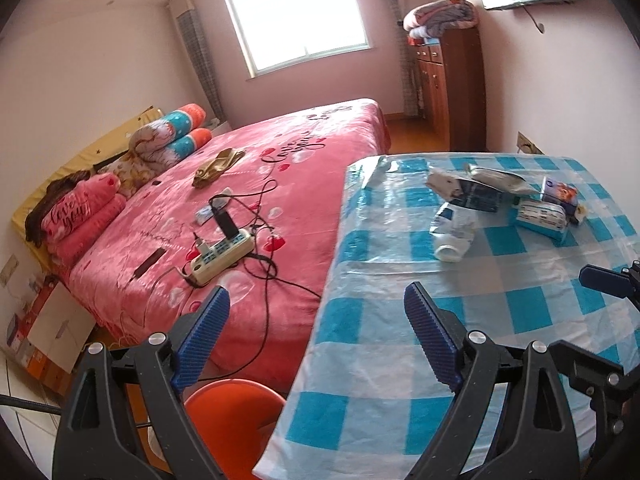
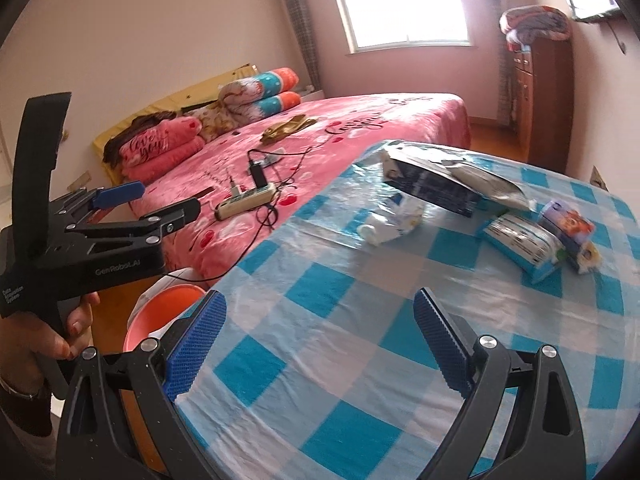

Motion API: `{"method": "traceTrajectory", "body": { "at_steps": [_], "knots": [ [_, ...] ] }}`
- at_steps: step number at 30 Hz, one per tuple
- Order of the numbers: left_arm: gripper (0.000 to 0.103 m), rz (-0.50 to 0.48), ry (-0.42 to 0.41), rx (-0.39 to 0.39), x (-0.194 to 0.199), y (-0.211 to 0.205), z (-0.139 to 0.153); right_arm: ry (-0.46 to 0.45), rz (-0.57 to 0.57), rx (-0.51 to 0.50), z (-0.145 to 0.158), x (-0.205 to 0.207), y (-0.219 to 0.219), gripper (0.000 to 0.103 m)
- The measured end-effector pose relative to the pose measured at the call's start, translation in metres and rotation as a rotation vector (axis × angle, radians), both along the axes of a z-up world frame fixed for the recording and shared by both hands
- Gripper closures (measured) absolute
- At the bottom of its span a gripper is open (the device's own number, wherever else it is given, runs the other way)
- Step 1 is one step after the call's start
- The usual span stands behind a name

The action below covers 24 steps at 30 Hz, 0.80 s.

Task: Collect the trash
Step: 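Move both open tools back over the trash on the checkered table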

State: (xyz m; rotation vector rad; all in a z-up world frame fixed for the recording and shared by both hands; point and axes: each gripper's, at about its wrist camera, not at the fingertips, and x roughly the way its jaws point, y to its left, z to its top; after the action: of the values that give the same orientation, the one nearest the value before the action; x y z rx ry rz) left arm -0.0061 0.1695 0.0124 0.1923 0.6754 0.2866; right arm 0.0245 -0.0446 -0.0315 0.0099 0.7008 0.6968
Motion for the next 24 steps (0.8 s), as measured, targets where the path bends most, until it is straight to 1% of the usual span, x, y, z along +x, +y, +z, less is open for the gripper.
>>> {"method": "traceTrajectory", "body": {
  "at_steps": [7, 14, 24],
  "knots": [
    [0.013, -0.040, 0.020, 0.032, 0.009, -0.031, -0.003, 0.000, -0.069, 0.034, -0.007, 0.003, -0.034, 0.009],
    [0.013, -0.075, 0.042, 0.061, 0.020, -0.059, -0.006, -0.009, -0.124, 0.038, -0.018, 0.008, -0.063, 0.009],
    [0.013, -0.101, 0.086, 0.100, 0.035, -0.088, -0.017, 0.035, -0.192, 0.083, -0.034, 0.025, -0.105, 0.009]
  ]
}}
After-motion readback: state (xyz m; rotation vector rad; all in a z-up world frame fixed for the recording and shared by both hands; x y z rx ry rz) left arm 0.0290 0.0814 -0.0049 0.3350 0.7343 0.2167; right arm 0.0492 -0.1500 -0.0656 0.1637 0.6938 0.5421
